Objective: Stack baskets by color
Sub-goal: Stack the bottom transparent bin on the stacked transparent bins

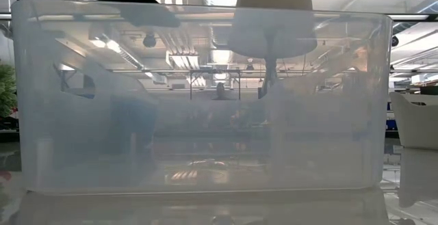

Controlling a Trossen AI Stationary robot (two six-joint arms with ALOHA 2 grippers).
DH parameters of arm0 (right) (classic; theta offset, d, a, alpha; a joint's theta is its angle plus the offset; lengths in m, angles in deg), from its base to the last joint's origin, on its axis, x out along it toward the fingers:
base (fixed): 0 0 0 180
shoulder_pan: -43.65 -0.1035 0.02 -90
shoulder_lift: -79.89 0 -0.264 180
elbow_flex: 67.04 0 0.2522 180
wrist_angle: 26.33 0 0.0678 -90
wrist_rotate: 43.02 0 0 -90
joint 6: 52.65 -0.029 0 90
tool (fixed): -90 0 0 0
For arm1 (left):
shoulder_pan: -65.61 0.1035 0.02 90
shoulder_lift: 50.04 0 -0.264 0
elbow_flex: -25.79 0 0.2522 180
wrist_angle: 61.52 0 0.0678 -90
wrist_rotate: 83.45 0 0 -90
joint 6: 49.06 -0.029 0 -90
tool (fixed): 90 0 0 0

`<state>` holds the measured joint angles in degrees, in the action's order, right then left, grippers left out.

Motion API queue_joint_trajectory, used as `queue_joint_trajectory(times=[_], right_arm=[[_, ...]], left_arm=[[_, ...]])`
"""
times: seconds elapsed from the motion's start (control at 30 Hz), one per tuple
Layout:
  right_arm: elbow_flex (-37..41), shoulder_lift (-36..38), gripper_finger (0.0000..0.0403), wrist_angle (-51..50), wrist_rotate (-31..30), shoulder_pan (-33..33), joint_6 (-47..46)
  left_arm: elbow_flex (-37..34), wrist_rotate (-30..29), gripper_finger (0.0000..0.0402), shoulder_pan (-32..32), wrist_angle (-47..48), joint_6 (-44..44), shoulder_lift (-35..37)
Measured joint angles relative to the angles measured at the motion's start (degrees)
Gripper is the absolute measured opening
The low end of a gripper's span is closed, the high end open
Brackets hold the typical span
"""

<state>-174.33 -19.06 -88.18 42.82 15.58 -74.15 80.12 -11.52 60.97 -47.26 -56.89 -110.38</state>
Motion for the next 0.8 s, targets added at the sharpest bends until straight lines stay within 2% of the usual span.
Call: queue_joint_trajectory(times=[0.13,0.37,0.53,0.8], right_arm=[[-5.6,-5.7,0.0138,-1.7,2.9,-1.1,-0.8],[-16.4,-15.0,0.0132,-9.3,3.2,-3.1,-0.9],[-24.4,-20.8,0.0132,-11.2,3.3,-3.8,-0.7],[-29.2,-27.5,0.0128,-13.6,2.7,-3.4,0.6]], left_arm=[[0.0,0.0,0.0065,-0.4,0.1,0.0,-0.3],[0.0,0.0,0.0065,-1.2,-0.1,-0.5,0.5],[0.0,0.0,0.0065,-1.2,0.0,-0.4,0.5],[0.0,0.0,0.0065,-1.1,0.0,-1.8,0.5]])
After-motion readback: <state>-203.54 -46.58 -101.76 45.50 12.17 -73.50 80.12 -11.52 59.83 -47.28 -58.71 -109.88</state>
